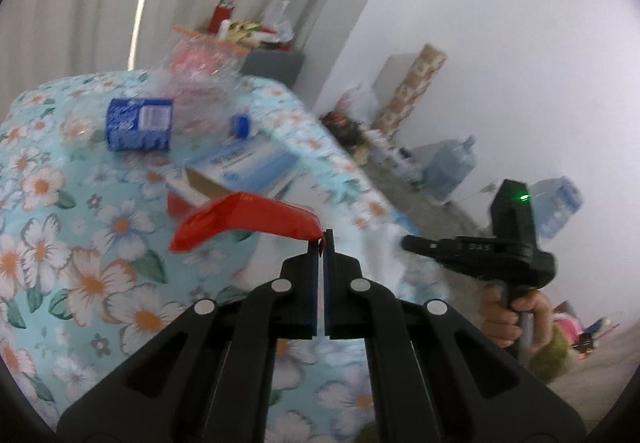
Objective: Collect trash
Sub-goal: 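Grasp the white paper sheet with the right tool while the left tool lifts the red wrapper, then carry the red wrapper and white paper over the blue wastebasket with both tools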
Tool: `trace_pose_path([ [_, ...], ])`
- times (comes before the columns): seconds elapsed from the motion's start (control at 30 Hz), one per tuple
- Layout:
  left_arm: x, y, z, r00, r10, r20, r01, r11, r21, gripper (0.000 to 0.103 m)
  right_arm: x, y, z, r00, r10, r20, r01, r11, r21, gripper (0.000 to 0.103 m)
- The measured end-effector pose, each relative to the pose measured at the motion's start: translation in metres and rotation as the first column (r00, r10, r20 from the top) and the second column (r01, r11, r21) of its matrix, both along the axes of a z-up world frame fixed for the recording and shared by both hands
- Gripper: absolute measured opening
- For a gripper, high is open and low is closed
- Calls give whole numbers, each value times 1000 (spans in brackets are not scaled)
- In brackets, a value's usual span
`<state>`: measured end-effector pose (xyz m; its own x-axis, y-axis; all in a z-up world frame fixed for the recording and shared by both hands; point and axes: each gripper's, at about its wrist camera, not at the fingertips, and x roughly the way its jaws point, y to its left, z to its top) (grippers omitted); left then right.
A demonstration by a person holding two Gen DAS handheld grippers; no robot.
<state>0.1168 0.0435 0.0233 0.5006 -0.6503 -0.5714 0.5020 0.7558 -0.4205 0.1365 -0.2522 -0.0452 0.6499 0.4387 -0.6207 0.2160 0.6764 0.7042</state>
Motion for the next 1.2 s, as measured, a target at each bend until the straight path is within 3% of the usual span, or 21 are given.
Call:
trace_pose_path([
  [0.17,-9,-1,25,996,-29,86,31,999,-34,0,0,-2,26,997,8,78,-11,999,38,2],
  [0.37,-14,-8,36,989,-35,142,36,999,-6,0,0,1,60,984,33,175,-41,998,44,2],
  [0.7,-14,-9,35,988,-29,151,28,1000,7,0,-3,5,104,956,60,286,-66,998,14,2],
  [1.2,-6,-21,34,988,-54,147,52,998,24,0,-14,-23,126,937,-8,350,3,1000,16,2],
])
